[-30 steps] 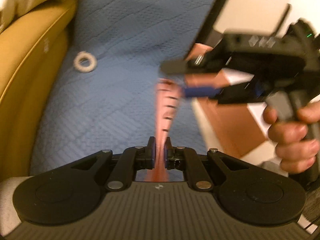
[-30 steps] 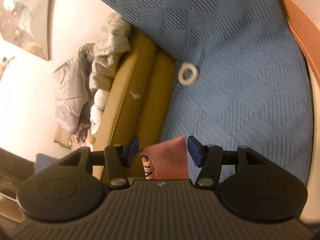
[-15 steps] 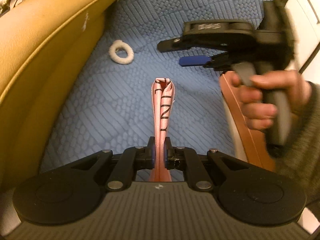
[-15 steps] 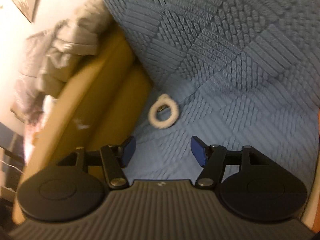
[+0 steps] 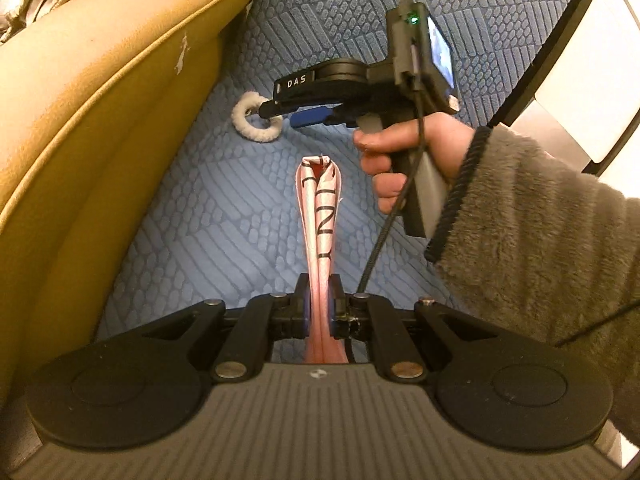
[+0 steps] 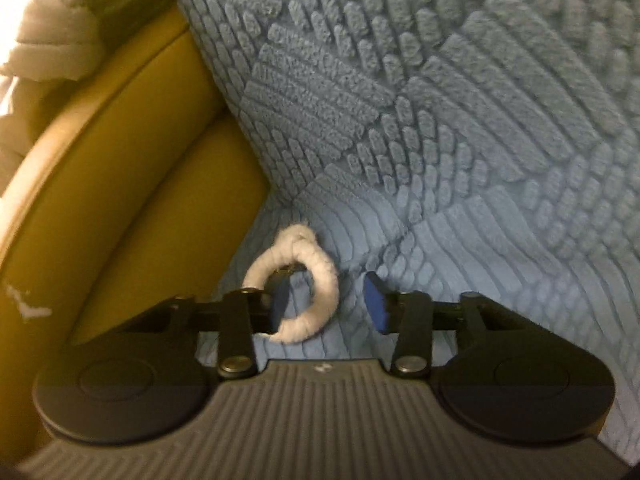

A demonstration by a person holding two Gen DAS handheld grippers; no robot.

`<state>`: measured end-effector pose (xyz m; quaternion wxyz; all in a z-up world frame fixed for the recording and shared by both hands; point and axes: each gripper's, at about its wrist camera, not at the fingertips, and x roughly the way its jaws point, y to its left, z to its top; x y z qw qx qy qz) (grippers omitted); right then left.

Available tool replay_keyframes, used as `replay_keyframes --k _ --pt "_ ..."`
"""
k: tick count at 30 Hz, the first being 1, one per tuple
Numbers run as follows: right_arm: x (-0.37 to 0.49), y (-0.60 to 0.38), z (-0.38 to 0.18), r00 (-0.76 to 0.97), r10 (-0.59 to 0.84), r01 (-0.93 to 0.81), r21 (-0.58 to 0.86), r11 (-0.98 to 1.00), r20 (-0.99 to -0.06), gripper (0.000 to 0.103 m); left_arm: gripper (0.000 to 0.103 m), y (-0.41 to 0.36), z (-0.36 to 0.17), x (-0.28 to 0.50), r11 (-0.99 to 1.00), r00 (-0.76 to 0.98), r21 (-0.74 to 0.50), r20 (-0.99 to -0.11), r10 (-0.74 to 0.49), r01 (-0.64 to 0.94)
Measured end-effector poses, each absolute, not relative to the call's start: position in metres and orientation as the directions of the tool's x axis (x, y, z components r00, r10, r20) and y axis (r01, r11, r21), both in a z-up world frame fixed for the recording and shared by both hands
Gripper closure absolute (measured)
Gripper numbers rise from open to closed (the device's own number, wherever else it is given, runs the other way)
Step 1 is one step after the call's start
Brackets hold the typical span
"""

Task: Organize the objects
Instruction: 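Grasp the white fuzzy hair tie from the seat with the right tool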

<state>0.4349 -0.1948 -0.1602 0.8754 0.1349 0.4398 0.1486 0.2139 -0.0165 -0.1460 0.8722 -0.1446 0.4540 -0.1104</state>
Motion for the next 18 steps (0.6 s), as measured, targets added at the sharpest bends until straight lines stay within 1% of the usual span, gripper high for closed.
replay_keyframes --k 6,8,12,15,18 --pt "0.443 -0.182 -0.163 0.589 0.347 -0.203 0.282 0.938 -0.73 0.064 0.094 -0.017 -0.141 0.207 0.94 0.57 -0.336 -0.762 -0.306 0.056" --pt "0.444 -0.18 -0.163 0.594 0.335 -0.208 0.263 0.942 -0.731 0.07 0.094 -0.019 -0.14 0.205 0.943 0.572 -0.327 -0.763 -0.3 0.059" --pt "0.449 -0.183 -0.162 0.595 0.294 -0.149 0.257 0.955 -0.748 0.09 0.094 -0.02 -0.138 0.203 0.946 0.575 -0.319 -0.764 -0.292 0.056" --pt "0.447 -0.195 -0.158 0.603 0.293 -0.08 0.309 0.948 -0.742 0.092 0.094 -0.021 -0.14 0.206 0.947 0.577 -0.318 -0.764 -0.288 0.053" --pt "0.438 -0.202 -0.149 0.606 0.292 -0.063 0.322 0.945 -0.74 0.092 0.094 -0.023 -0.139 0.206 0.948 0.585 -0.311 -0.759 -0.287 0.061"
